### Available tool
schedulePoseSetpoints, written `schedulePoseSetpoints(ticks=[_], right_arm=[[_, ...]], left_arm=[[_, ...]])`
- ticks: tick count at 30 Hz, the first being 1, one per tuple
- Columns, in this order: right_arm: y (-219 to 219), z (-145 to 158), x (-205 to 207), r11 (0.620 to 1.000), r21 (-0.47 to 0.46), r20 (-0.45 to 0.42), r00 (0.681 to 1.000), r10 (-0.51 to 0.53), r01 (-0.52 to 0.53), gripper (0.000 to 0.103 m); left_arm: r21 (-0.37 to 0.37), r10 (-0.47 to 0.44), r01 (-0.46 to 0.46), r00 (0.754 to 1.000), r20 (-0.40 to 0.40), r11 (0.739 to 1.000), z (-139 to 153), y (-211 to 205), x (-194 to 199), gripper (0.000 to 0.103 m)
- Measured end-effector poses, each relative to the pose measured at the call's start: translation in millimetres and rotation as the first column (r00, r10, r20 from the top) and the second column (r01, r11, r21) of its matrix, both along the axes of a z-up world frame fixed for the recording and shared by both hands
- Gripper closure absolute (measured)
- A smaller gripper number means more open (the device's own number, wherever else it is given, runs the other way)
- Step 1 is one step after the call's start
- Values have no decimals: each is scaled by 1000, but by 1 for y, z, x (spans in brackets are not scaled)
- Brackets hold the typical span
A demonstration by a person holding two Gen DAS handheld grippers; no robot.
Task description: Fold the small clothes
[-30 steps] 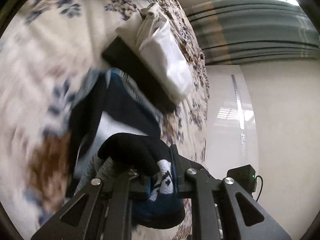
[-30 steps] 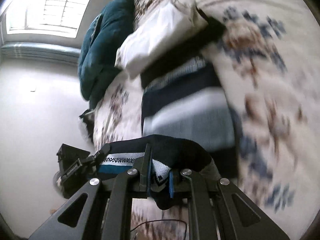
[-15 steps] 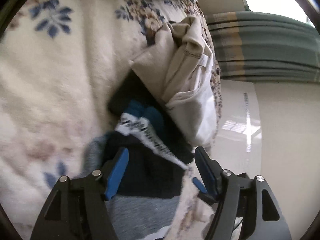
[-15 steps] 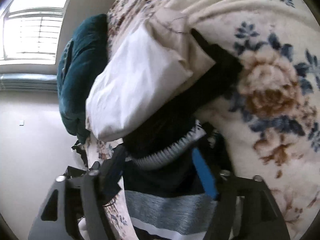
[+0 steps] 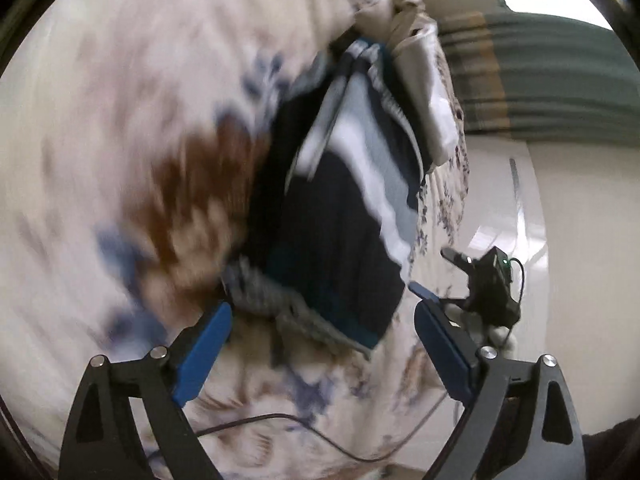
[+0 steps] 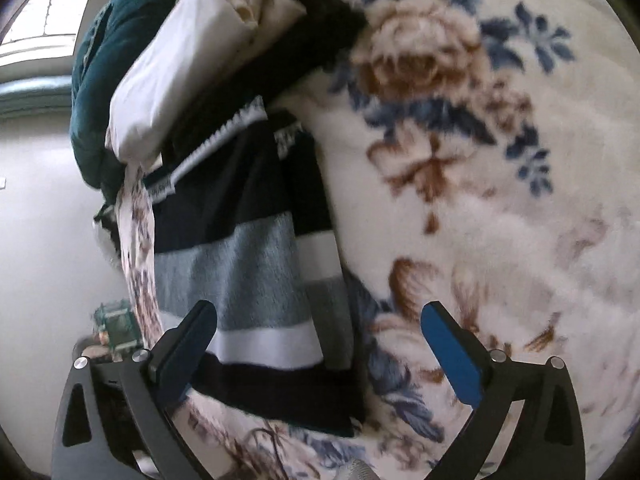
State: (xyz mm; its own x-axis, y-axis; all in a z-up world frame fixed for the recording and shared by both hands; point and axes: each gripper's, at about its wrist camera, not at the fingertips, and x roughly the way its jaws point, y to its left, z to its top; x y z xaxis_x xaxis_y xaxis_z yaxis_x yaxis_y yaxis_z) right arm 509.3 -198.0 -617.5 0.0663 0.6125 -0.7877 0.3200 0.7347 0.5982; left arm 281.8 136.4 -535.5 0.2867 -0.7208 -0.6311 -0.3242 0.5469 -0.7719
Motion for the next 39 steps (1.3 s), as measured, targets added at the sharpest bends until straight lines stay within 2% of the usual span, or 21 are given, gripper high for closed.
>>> schedulePoseSetpoints(ticks=[6,8,10,13,15,16,17,19,20,21,23,27,29,32,33,34,35,36,37,38,39], right_arm=[[19,-26,52,991,51,11,993,120,-121,0],[27,-40,76,986,69,14,989,149,-150,0],[36,-60,96,980,98,-6,985,175,-173,0],[46,-83,119,976,167,-43,988,146,-136,0],[51,-84,128,960,253,-13,991,130,-122,0],[53,-84,130,948,299,-5,993,119,-112,0],[57,-85,132,935,338,-2,994,113,-106,0],[63,-89,133,940,329,-11,995,98,-88,16],[63,-92,130,948,305,-20,995,103,-92,47],[66,-95,128,953,286,-34,993,114,-99,70],[66,-91,116,955,283,-28,994,102,-90,81],[49,-61,81,946,322,-22,1000,-13,19,84],[37,-35,48,937,342,-2,997,-71,68,84],[18,-8,-21,913,375,-28,986,-161,160,84],[15,-4,-45,905,380,-44,981,-190,193,84],[12,0,-71,899,377,-56,974,-220,225,84],[6,2,-99,898,357,-77,967,-244,255,84],[2,0,-123,904,330,-93,963,-255,271,84],[1,-6,-143,910,304,-112,959,-261,283,83],[4,-18,-163,932,237,-137,959,-248,275,79],[2,-30,-176,949,176,-164,958,-234,262,75]], left_arm=[[-62,123,-125,992,-21,990,-44,-40,16,10],[-87,189,-192,981,-42,978,-58,-43,26,10],[-102,270,-275,961,-67,956,-68,-41,34,9],[-136,396,-402,915,-75,905,-71,-28,37,10],[-141,456,-461,888,-64,876,-68,-21,36,29],[-144,466,-468,883,-50,872,-66,-18,37,48],[-141,463,-464,885,-43,874,-65,-17,39,53],[-151,453,-452,891,-31,879,-61,-11,41,58],[-152,443,-441,896,-27,884,-58,-9,43,60],[-151,435,-433,900,-22,889,-56,-11,47,60],[-145,407,-405,913,-15,903,-46,-6,60,61],[-138,296,-291,955,13,947,-23,1,80,61],[-126,197,-191,980,39,974,-5,6,85,61],[-104,16,-12,999,38,995,11,5,99,60],[-97,-26,29,999,26,995,9,1,108,60],[-78,-88,88,996,-3,993,4,-4,108,55],[-36,-154,152,987,-44,988,-5,-13,110,54],[-12,-200,199,977,-78,980,-13,-21,109,52],[20,-250,254,961,-115,967,-25,-30,109,42],[75,-286,300,946,-150,951,-36,-39,105,36],[83,-290,304,945,-149,949,-41,-42,101,35]])
